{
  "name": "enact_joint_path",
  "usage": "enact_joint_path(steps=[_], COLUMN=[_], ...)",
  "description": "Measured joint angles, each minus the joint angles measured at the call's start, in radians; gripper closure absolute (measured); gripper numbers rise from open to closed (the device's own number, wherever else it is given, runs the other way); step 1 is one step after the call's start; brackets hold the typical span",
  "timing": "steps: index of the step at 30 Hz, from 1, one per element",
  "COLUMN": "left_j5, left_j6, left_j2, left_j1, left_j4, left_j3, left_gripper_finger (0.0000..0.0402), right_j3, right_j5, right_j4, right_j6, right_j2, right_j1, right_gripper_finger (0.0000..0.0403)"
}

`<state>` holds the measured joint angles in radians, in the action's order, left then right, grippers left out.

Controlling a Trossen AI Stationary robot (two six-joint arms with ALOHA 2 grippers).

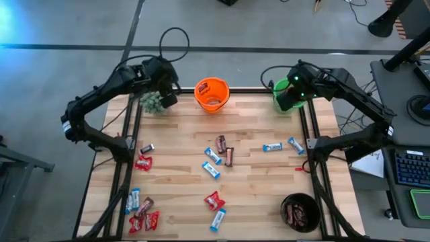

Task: Organize candy in baskets
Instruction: Put the red candy into the green bucket

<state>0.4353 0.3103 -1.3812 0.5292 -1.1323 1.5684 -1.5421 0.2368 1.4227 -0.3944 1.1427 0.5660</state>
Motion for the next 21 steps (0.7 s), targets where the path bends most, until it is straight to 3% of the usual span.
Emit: enact_joint_path(steps=[12,21], left_j5=[-0.001,0.001], left_j6=[0.069,0.18], left_j2=[-0.127,-0.124], left_j1=[0.085,0.106], left_j4=[0.058,0.049], left_j3=[0.002,0.019], left_gripper_finger=[0.0278,0.0278], right_j3=[0.006,0.008], right_j5=[0.0,0.056], right_j4=[-0.008,-0.008], right_j6=[0.017,0.08], right_j2=[0.082,0.218], right_j1=[0.174,0.267], right_gripper_finger=[0.0394,0.0394])
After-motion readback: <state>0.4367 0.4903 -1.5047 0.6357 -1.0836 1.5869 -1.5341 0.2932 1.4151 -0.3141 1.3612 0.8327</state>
